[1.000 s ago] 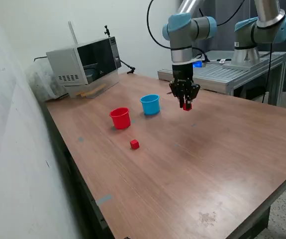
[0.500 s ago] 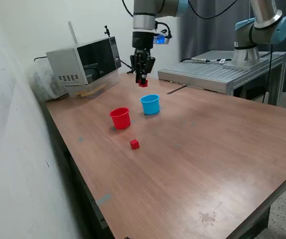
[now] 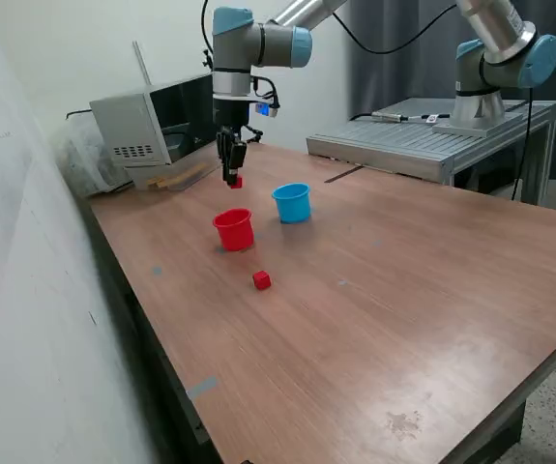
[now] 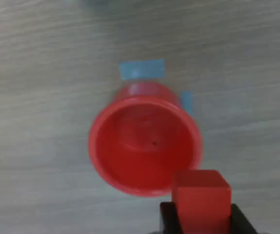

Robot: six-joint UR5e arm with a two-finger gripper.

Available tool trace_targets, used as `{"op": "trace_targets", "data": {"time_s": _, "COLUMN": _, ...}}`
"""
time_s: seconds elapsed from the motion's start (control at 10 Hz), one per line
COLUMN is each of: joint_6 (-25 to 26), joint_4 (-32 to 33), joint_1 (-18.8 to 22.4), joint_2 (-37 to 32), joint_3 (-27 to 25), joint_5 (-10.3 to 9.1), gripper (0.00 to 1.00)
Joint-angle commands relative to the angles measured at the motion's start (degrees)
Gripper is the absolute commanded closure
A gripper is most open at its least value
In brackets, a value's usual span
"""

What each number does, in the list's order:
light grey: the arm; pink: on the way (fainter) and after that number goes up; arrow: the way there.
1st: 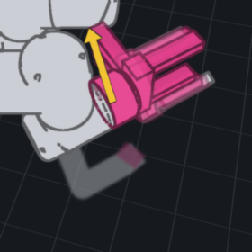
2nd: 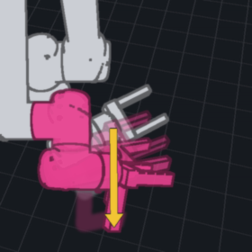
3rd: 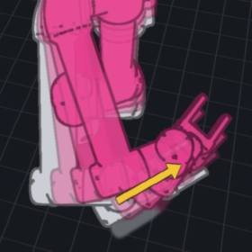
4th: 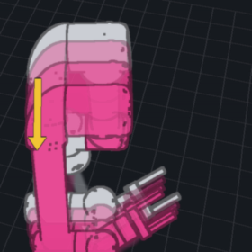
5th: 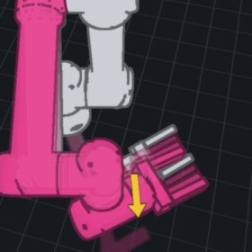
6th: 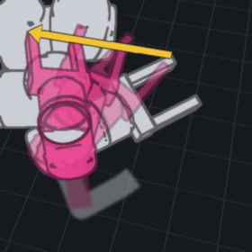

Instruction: Place red objects in the red bin, and blue objects in the blue bin.

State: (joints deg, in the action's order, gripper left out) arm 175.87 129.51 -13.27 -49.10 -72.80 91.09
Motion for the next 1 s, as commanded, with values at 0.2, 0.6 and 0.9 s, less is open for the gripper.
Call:
{"op": "trace_targets", "data": {"time_s": 0.2, "joint_6": 0.0, "joint_4": 0.5, "joint_1": -1.4, "joint_2": 3.1, "joint_3": 0.7, "joint_5": 0.14, "gripper": 1.00}}
{"op": "trace_targets", "data": {"time_s": 0.6, "joint_6": -0.1, "joint_4": 0.5, "joint_1": -1.4, "joint_2": 3.1, "joint_3": -0.1, "joint_5": -0.12, "gripper": 0.00}}
{"op": "trace_targets", "data": {"time_s": 0.9, "joint_6": -0.3, "joint_4": 0.5, "joint_1": -1.4, "joint_2": 3.0, "joint_3": -0.1, "joint_5": -0.12, "gripper": 0.00}}
